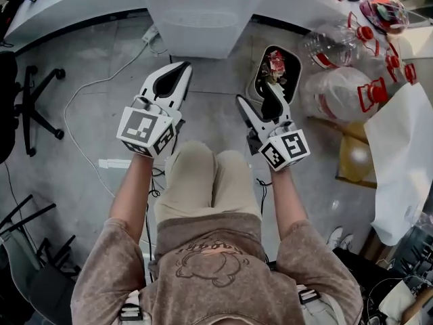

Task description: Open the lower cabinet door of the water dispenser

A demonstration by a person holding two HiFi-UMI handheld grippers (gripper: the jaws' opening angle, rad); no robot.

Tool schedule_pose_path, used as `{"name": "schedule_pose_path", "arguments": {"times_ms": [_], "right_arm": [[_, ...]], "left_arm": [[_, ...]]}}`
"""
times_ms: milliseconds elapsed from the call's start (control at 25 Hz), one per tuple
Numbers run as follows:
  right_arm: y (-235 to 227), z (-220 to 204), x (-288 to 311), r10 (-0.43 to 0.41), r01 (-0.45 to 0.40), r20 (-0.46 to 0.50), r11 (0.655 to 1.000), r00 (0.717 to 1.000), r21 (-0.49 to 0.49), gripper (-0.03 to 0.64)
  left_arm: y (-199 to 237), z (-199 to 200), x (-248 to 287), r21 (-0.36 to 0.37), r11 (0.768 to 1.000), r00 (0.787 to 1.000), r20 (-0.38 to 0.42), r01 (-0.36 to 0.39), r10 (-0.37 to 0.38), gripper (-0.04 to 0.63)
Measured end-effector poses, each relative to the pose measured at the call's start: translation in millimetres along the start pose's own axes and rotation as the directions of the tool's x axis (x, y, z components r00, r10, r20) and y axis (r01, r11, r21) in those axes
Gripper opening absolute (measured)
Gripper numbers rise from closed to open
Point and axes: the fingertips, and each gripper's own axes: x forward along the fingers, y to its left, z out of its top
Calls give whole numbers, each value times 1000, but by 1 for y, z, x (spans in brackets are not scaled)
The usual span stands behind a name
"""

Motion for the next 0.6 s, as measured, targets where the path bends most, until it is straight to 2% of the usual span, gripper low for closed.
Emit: {"name": "schedule_pose_path", "arguments": {"times_ms": [320,600], "right_arm": [[-27,-69,9,22,-21,41,1000,999,-6,408],[-35,-92,2,28,-28,58,1000,998,7,448]], "left_arm": [[4,-71,18,26,999,999,17,30,-30,17],[-8,-89,13,35,998,998,43,47,-48,17]]}}
